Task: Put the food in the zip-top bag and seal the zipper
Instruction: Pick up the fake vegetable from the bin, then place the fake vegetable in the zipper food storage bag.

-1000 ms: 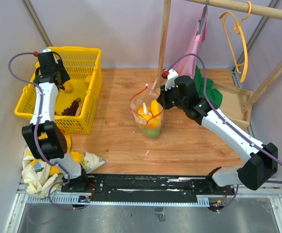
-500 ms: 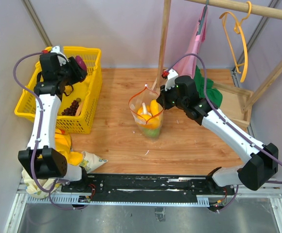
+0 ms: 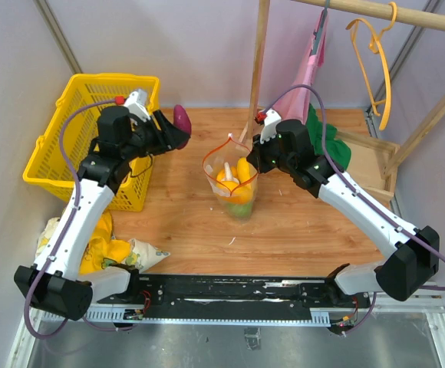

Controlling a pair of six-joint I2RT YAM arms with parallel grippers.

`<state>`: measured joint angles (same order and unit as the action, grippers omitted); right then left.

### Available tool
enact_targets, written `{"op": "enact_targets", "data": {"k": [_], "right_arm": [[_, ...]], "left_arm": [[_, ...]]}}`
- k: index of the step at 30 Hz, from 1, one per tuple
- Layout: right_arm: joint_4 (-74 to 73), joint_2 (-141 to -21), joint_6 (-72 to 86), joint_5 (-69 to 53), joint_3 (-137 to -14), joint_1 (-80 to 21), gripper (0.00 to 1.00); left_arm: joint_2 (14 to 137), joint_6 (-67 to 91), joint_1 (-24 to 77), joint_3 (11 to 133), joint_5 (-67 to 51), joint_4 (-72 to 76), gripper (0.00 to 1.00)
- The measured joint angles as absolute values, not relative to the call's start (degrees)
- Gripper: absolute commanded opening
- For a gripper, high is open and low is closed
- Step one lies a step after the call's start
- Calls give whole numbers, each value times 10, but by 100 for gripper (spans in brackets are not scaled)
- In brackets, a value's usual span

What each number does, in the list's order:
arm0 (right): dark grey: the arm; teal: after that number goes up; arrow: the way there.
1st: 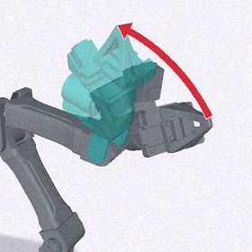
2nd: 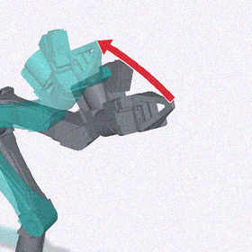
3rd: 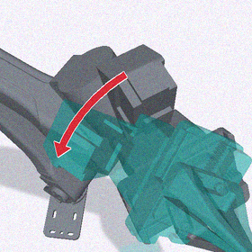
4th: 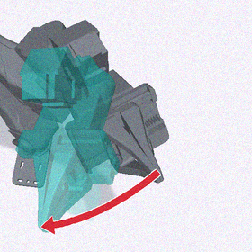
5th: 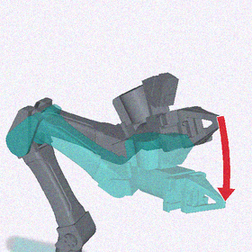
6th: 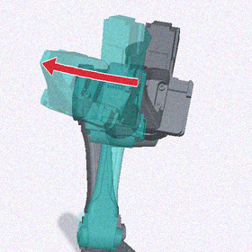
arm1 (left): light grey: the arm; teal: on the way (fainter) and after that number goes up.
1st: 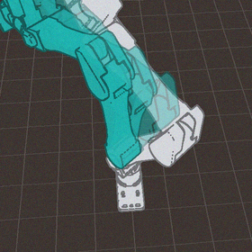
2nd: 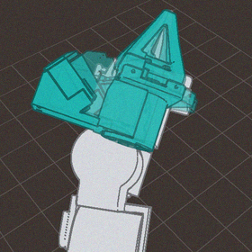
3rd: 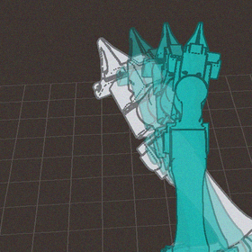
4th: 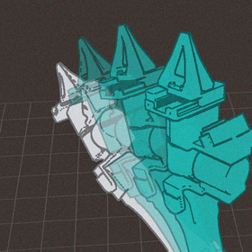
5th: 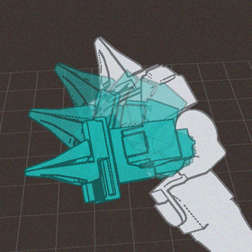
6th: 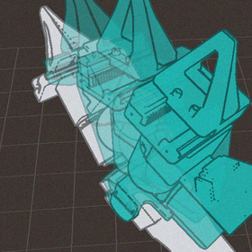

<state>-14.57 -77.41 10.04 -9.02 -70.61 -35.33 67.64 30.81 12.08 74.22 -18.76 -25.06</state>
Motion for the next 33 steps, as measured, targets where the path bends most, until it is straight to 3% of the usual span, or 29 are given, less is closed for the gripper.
{"op": "enact_targets", "data": {"k": [14, 24, 33], "right_arm": [[-146, -772, 101, -90, -706, -353, 1], [-144, -764, 101, -91, -699, -353, 1], [-144, -764, 101, -90, -698, -353, 1]], "left_arm": [[667, 399, 310, 664, -129, -123, 15], [720, 427, 372, 644, -70, -77, 22], [740, 440, 393, 616, -51, -74, 45]]}}
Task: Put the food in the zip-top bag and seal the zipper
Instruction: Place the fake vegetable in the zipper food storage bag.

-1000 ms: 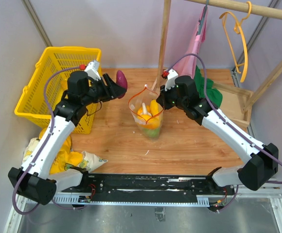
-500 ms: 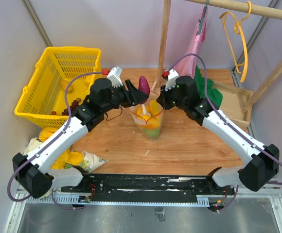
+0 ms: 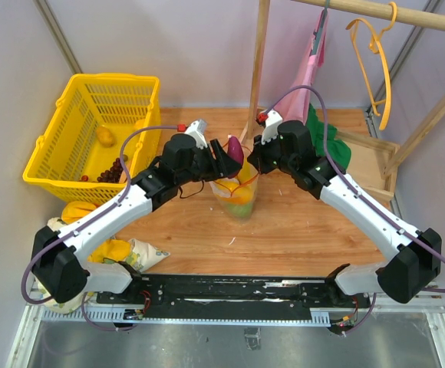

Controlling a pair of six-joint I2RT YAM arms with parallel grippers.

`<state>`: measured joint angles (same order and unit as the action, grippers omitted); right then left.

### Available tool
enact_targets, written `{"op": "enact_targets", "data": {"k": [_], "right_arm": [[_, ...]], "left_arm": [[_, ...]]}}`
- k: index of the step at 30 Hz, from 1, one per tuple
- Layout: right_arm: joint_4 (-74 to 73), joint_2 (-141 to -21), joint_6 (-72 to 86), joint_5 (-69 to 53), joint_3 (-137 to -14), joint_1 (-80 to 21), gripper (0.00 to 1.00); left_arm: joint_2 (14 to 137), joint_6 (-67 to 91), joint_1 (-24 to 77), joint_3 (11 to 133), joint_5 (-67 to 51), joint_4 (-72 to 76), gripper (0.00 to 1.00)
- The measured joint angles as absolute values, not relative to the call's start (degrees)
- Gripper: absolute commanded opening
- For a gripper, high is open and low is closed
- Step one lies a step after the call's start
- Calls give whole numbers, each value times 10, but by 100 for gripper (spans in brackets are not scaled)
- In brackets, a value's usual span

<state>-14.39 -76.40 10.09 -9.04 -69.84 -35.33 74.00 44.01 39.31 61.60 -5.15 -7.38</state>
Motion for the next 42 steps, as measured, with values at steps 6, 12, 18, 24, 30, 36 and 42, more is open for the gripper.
{"op": "enact_targets", "data": {"k": [6, 12, 18, 24, 30, 36, 42], "right_arm": [[-144, -764, 101, -90, -698, -353, 1], [-144, -764, 101, -90, -698, -353, 1], [-144, -764, 101, -90, -698, -353, 1], [-144, -764, 101, -90, -698, -353, 1], [-144, -764, 101, -90, -698, -353, 1], [-144, -764, 101, -90, -698, -353, 1], [-144, -764, 101, -91, -698, -353, 1]], "left_arm": [[739, 440, 396, 605, -45, -76, 58], [726, 436, 396, 604, -36, -89, 70], [721, 420, 396, 615, -33, -111, 74], [720, 392, 396, 648, -16, -162, 76], [713, 352, 396, 700, 35, -234, 75], [706, 325, 396, 714, 95, -295, 72], [724, 312, 396, 714, 130, -329, 52]]}}
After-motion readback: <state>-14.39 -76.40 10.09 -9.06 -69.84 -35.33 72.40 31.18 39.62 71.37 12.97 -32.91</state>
